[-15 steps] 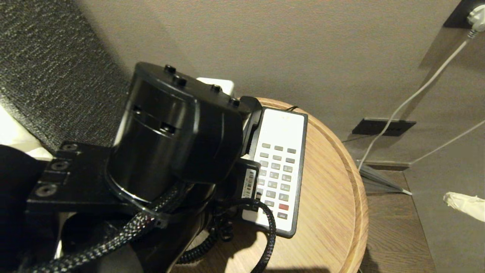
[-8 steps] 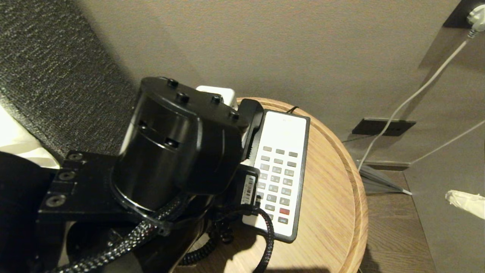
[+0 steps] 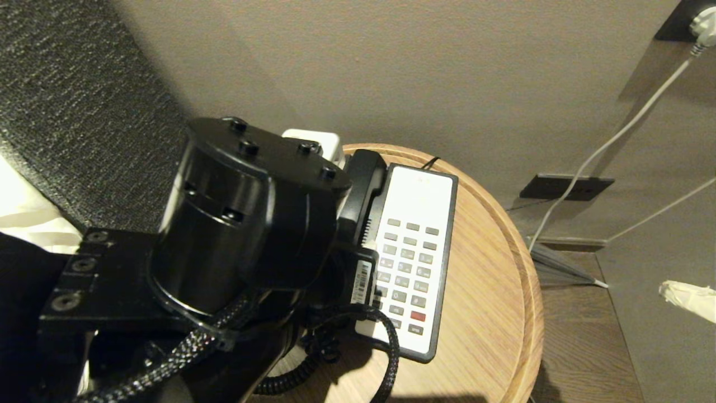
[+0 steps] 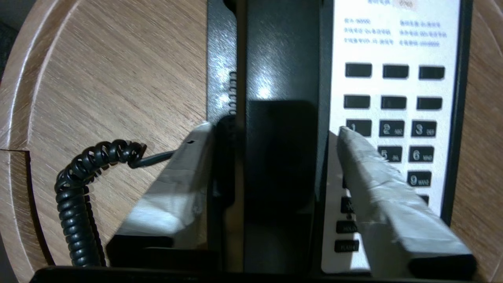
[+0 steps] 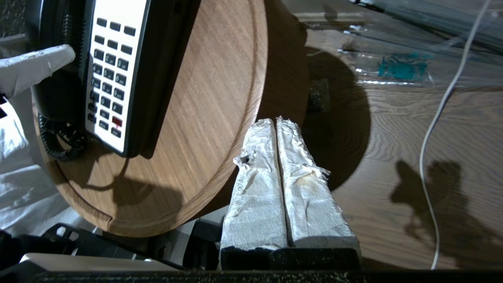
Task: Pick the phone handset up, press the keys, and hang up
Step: Put the handset back, then end the call using the dial pad
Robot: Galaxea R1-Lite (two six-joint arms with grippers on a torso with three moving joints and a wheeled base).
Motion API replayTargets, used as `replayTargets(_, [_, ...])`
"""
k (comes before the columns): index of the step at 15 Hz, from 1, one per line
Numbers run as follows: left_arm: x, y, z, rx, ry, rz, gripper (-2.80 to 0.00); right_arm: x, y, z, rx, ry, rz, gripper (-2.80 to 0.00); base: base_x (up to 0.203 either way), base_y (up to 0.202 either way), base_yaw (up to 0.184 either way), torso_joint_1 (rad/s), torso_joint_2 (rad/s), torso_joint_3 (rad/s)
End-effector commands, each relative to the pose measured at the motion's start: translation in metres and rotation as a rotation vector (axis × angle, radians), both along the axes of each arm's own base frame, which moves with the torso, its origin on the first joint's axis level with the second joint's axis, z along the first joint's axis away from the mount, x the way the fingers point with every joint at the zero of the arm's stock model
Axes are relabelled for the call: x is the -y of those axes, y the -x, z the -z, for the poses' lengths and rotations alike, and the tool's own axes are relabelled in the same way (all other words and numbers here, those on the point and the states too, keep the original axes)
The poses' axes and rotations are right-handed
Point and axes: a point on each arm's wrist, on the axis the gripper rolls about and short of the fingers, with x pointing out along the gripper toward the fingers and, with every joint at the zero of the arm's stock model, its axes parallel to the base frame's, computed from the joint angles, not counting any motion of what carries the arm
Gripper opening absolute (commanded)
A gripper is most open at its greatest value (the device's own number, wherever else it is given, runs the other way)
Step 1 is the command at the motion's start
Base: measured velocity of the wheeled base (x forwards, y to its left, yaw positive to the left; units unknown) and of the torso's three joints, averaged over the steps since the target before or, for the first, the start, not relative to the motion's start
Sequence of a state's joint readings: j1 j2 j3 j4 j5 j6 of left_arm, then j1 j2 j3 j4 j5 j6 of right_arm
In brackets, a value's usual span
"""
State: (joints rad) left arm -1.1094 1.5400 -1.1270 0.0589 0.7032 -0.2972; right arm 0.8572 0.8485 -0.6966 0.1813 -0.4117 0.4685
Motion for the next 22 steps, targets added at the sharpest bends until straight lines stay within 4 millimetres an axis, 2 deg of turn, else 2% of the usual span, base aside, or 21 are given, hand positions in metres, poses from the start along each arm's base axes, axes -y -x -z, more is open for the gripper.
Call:
replayTargets(1, [0.001,-0.001,-0.004,0.011,0.016,-0.009,0.0,0.0,0.0,0.0,0.001,-0.003,0.003,-2.8,0.0,0.0,0.0,0.0,0.0,0.0])
replayTargets(3, [-0.002,0.0,-0.014,0.025,0.048,-0.009,0.0,0.002,0.002,0.003,-0.006,0.005,0.003,-2.8,0.0,0.0,0.0,0.0,0.0,0.0])
replayTargets(7, [-0.021,0.01,-0.028,0.046,0.104,-0.01,0.0,0.006,0.005,0.007,-0.02,0.021,0.003,-2.8,0.0,0.0,0.0,0.0,0.0,0.0])
replayTargets(8, [-0.028,0.013,-0.029,0.047,0.111,-0.011,-2.8,0.007,0.006,0.009,-0.028,0.029,0.003,-2.8,0.0,0.0,0.0,0.0,0.0,0.0])
replayTargets(11, [-0.047,0.022,-0.033,0.055,0.15,-0.013,-2.8,0.004,0.004,0.007,-0.031,0.029,-0.005,-2.8,0.0,0.0,0.0,0.0,0.0,0.0])
replayTargets(14, [-0.065,0.033,-0.043,0.073,0.222,-0.012,-2.8,-0.013,-0.01,-0.001,-0.049,0.034,-0.027,-2.8,0.0,0.0,0.0,0.0,0.0,0.0])
replayTargets(19, [-0.104,0.052,-0.055,0.112,0.32,-0.013,-2.8,-0.071,-0.051,-0.026,-0.076,0.031,-0.118,-2.8,0.0,0.0,0.0,0.0,0.0,0.0])
replayTargets(22, [-0.125,0.06,-0.059,0.136,0.367,-0.026,-2.8,-0.116,-0.053,-0.032,-0.093,0.017,-0.242,-2.8,0.0,0.0,0.0,0.0,0.0,0.0])
